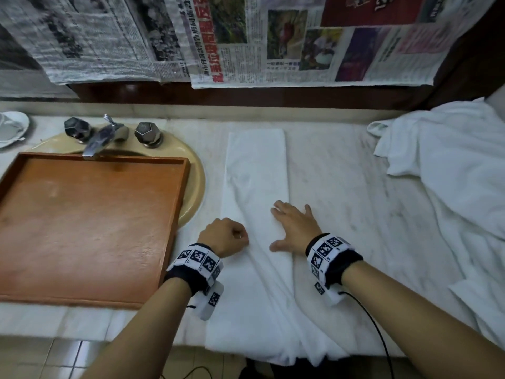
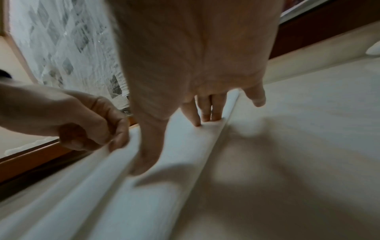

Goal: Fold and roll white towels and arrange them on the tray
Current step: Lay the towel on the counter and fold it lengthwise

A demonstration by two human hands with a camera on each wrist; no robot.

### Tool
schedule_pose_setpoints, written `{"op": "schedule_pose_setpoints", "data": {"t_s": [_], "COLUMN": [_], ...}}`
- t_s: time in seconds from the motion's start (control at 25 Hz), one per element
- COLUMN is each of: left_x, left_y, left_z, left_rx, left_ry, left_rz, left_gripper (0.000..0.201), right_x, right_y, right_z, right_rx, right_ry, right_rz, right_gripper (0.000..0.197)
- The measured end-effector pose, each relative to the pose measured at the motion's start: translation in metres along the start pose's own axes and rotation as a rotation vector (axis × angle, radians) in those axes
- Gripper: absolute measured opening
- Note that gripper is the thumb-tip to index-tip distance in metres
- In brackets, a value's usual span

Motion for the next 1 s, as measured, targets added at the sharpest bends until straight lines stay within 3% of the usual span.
{"op": "schedule_pose_setpoints", "data": {"t_s": [0.08,0.16,0.24,0.36,0.52,0.6,0.68,0.8,0.92,1.0], "left_x": [-0.001,-0.018,-0.040,-0.048,-0.035,-0.040,-0.054,-0.062,-0.052,-0.052], "left_y": [-0.011,-0.029,-0.048,-0.061,-0.075,-0.086,-0.099,-0.112,-0.112,-0.118], "left_z": [0.009,-0.003,-0.020,-0.019,0.007,-0.008,-0.025,-0.017,0.025,0.031], "left_rx": [-0.008,-0.106,-0.197,-0.210,-0.168,-0.226,-0.269,-0.271,-0.175,-0.178], "left_ry": [-0.056,-0.091,-0.072,-0.091,-0.026,-0.058,-0.047,-0.024,0.004,-0.028], "left_rz": [-0.007,0.122,0.235,0.193,0.201,0.282,0.373,0.352,0.265,0.267], "left_gripper": [0.010,0.019,0.025,0.014,0.023,0.039,0.050,0.039,0.029,0.038], "right_x": [-0.013,-0.018,-0.016,-0.014,-0.033,-0.039,-0.046,-0.054,-0.056,-0.055], "right_y": [-0.008,-0.012,-0.018,-0.036,-0.058,-0.067,-0.073,-0.076,-0.077,-0.078], "right_z": [-0.001,-0.001,0.004,0.010,0.013,0.011,0.009,0.004,0.006,0.008], "right_rx": [0.006,0.021,0.043,0.034,-0.017,-0.007,0.014,0.020,0.018,0.003], "right_ry": [-0.074,-0.103,-0.102,-0.037,0.032,0.030,0.002,-0.059,-0.065,-0.065], "right_rz": [0.087,0.088,0.014,-0.133,-0.111,-0.035,0.062,0.145,0.156,0.159], "right_gripper": [0.126,0.130,0.118,0.083,0.071,0.082,0.107,0.143,0.150,0.150]}}
Point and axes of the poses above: each hand's wrist, its own y-axis towards the middle knuckle, its own x-axis out of the back of the hand, z = x × y, the point moved 7 cm from there along y, towards the middle knuckle, and after that the axes turned 9 degrees about -z, right-handed, at the moved point
